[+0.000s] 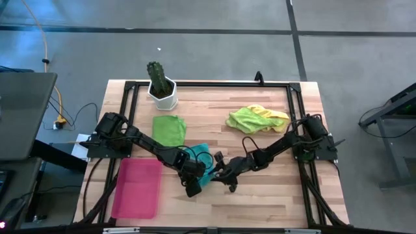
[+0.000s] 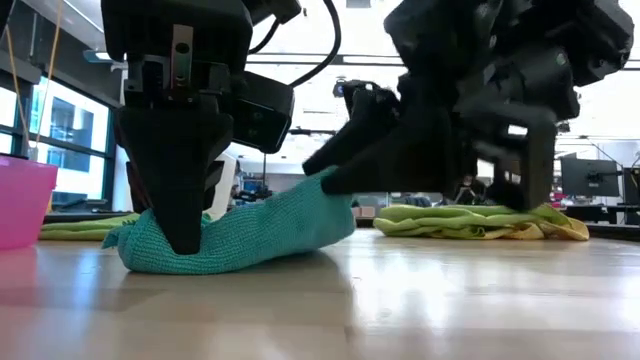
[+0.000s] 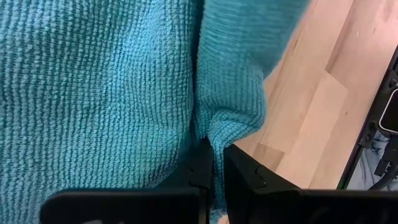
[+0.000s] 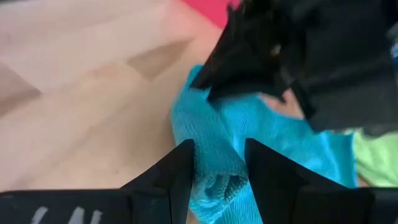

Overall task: Roll microfiber towels into tight, uniform cylinder then place into a basket
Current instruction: Roll the blue towel

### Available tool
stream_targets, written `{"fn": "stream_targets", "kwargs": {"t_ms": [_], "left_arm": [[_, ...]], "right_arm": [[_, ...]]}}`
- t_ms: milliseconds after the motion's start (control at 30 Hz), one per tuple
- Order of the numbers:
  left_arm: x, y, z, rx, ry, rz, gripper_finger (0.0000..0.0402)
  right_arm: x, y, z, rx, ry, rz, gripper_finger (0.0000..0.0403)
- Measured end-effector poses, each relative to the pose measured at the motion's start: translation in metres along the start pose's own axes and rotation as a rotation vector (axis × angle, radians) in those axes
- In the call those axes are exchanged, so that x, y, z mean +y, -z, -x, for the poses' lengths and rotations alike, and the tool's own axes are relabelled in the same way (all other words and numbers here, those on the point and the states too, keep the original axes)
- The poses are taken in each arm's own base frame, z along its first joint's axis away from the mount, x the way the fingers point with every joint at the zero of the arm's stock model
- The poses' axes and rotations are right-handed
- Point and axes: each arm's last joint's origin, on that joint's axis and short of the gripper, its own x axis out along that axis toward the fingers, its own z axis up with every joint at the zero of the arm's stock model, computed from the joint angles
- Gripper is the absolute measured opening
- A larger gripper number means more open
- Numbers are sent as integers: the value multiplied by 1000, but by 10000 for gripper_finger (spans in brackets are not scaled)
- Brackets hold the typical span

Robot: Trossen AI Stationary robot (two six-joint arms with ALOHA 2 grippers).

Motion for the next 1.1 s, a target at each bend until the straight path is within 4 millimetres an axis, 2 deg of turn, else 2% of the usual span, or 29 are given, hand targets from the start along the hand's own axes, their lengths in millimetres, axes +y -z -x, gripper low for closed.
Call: {"fn": "stream_targets", "kwargs": {"t_ms": [367, 767, 1100], "left_arm": [[0, 0, 0, 2, 2, 1, 12], [0, 0, 0, 1, 3, 2, 12], [0, 0, 0, 0, 4, 1, 12]], "right_arm": [[18, -10, 2, -44, -94, -62, 140], [12, 19, -6, 108, -63, -167, 140], [9, 23, -7, 139, -37, -174, 140]]}}
